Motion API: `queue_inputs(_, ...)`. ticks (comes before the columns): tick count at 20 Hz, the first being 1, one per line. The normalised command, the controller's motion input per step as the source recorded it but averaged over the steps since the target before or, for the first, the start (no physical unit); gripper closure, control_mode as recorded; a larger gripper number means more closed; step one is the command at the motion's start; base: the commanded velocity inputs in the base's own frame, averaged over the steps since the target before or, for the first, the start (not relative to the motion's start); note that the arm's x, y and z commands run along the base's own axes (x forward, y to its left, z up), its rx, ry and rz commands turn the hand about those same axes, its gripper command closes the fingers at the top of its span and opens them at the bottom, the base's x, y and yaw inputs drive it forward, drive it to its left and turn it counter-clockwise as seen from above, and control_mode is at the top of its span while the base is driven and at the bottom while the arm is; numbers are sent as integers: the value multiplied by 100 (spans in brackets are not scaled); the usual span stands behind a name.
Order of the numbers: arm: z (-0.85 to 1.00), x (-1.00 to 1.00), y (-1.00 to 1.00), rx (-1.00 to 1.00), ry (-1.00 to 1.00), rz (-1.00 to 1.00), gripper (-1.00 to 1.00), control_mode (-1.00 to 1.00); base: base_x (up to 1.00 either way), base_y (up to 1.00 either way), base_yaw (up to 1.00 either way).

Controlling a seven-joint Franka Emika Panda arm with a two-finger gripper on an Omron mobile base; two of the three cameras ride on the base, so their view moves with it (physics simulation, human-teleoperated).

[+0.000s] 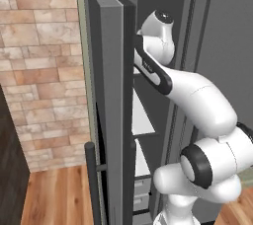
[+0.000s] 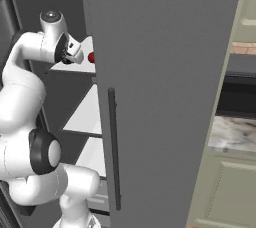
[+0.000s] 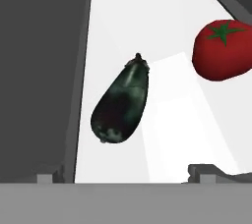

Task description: Take the tomato and eggplant out of the freezer and place them in the tupperware container on the counter. Then put the tupperware containing the vegetables back in the freezer.

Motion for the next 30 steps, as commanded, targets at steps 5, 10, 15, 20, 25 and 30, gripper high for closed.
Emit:
queue_inputs(5,-28,31,10,0,7,-1,-100,-100,0,0,0)
queue_inputs(10,-24,32,8,0,6,-1,-100,-100,0,0,0)
queue_inputs(15,-15,36,11,0,3,-1,-100,-100,0,0,0)
queue_inputs(20,-9,40,10,0,0,-2,-100,-100,0,0,0)
queue_inputs(25,-26,24,10,0,6,-3,100,-100,0,0,0)
queue_inputs(30,-27,2,-3,0,3,-4,100,-100,0,0,0)
